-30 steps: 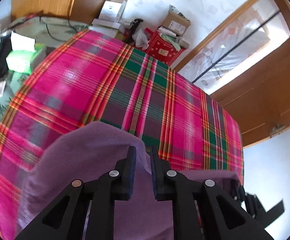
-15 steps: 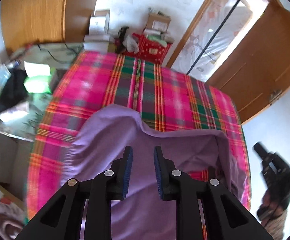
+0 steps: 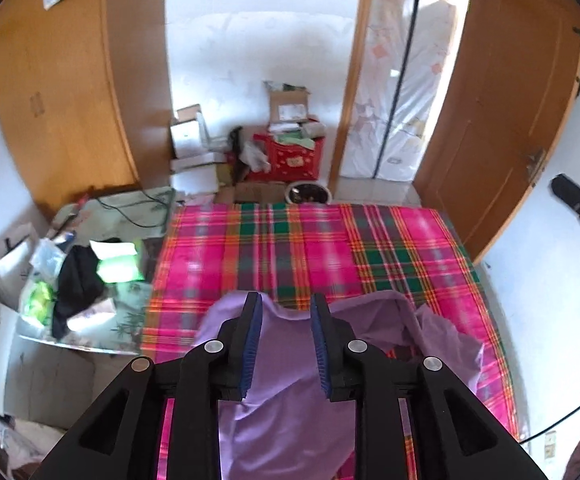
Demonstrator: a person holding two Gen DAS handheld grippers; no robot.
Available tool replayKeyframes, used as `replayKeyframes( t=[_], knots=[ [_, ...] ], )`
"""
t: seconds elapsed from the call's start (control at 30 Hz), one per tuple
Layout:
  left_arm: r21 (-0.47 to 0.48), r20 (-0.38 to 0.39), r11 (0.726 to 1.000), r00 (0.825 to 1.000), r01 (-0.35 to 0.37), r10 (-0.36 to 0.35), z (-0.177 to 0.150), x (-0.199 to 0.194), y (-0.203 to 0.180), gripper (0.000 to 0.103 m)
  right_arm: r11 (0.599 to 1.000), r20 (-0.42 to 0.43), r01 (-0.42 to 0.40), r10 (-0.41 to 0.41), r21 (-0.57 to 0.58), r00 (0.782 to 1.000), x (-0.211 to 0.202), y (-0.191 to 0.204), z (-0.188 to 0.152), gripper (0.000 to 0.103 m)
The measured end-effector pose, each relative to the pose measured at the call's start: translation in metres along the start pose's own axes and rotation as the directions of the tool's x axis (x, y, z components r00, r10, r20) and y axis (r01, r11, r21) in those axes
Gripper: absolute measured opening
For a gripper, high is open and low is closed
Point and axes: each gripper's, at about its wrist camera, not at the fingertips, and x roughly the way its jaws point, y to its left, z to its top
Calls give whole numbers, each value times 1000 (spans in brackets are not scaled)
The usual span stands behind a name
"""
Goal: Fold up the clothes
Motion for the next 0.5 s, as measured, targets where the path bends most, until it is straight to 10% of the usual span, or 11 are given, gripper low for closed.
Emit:
replayKeyframes(
  t=[0.2,0.5],
  knots=[
    [-19,-171,999,984,-50,46,-13,102,31,26,980,-265,-166,132,-107,955,121,49,-65,30],
    [-278,-255,959,967,-56,-17,-26,192,154,29,912,-339,-382,315,-150,886,225,152,-67,37]
  ],
)
